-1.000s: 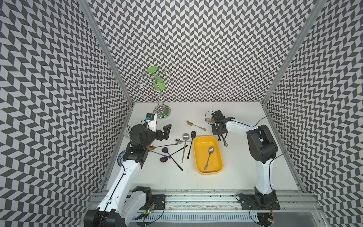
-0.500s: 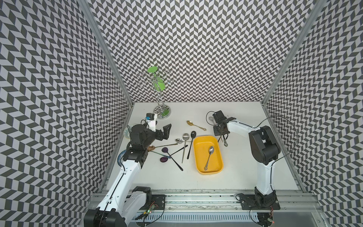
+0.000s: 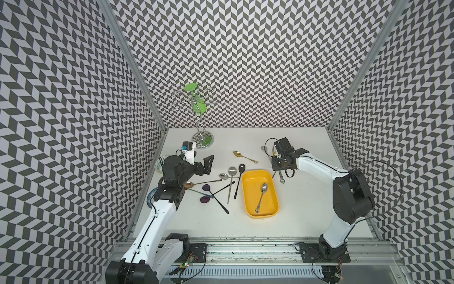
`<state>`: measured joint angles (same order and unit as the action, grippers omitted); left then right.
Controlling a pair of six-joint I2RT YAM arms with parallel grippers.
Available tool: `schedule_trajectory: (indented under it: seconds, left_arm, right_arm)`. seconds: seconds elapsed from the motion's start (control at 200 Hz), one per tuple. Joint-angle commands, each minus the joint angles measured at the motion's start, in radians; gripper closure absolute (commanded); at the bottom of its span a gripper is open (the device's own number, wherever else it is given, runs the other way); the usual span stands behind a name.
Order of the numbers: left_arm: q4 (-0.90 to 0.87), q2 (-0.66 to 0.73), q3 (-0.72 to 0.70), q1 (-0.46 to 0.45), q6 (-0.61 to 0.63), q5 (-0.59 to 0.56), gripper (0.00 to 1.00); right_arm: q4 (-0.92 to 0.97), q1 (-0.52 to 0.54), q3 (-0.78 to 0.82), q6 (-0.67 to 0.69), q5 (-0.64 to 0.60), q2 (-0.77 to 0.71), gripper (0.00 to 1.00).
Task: Put the spoon into the storage box
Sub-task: Pick up the spoon from the center of the board, then place the spoon in the storage box.
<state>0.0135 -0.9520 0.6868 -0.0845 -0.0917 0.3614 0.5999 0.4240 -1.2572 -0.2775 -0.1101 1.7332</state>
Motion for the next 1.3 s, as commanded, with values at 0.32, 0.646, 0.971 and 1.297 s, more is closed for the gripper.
schedule_trajectory:
  seconds: [0.32,0.646,0.971,1.297]
  left_arm:
    - [0.03,-0.016,-0.006,0.017,-0.023,0.037,0.01]
    - [0.04,-0.025,-0.016,0.024,-0.034,0.054,0.01]
    - [0.034,-0.036,-0.005,0.035,-0.043,0.054,0.02]
    - [0.048,-0.05,-0.018,0.032,-0.045,0.06,0.02]
  right_arm:
    - [-0.046,0.108,0.202,-0.154,0.136,-0.328,1.0]
    - [-0.094,0.245,0.376,-0.31,0.184,-0.498,1.0]
    - [-0.213,0.392,0.471,-0.418,0.213,-0.491,1.0]
    - [-0.327,0.429,0.537,-0.482,0.226,-0.435,1.0]
